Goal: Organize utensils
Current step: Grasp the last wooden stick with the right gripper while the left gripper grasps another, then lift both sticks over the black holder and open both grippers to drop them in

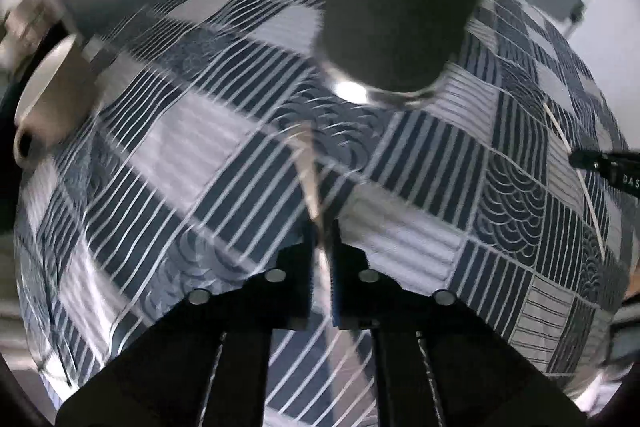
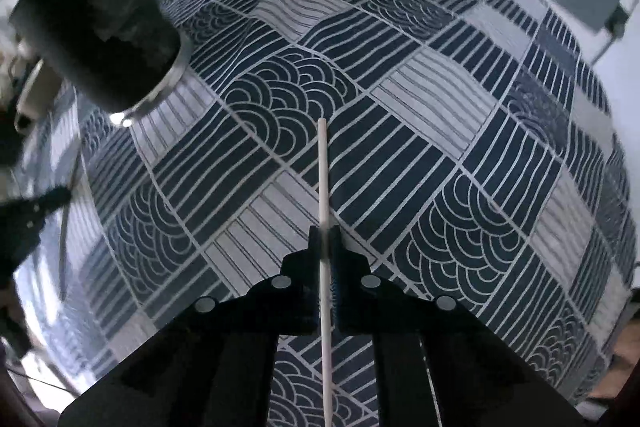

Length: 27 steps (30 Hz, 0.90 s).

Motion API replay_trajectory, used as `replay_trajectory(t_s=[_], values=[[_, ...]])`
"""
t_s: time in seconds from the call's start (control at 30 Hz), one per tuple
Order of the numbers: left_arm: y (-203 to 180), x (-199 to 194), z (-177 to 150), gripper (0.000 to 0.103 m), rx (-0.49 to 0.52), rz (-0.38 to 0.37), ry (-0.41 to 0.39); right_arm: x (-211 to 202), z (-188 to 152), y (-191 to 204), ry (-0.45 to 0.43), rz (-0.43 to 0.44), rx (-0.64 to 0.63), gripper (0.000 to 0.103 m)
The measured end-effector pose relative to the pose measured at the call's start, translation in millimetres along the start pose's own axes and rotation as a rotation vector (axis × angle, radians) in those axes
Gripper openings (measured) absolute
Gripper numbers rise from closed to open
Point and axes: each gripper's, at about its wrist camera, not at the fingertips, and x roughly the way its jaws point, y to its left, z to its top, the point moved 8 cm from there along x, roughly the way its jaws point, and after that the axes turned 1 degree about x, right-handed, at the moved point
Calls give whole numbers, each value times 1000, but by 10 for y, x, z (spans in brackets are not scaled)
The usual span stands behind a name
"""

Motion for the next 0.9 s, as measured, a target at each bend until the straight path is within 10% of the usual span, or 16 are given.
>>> replay_trajectory(t_s=[0.33, 0.63, 0.9], values=[[538, -509, 305, 5, -222, -97, -91, -743, 658, 97, -200, 85, -36, 4], [520, -1549, 1522, 5, -208, -168, -420, -1806, 1813, 703, -506, 301, -86, 5], [145, -2097, 2220, 5, -207, -415, -740, -2261, 2232, 1405, -694, 497, -174, 5]])
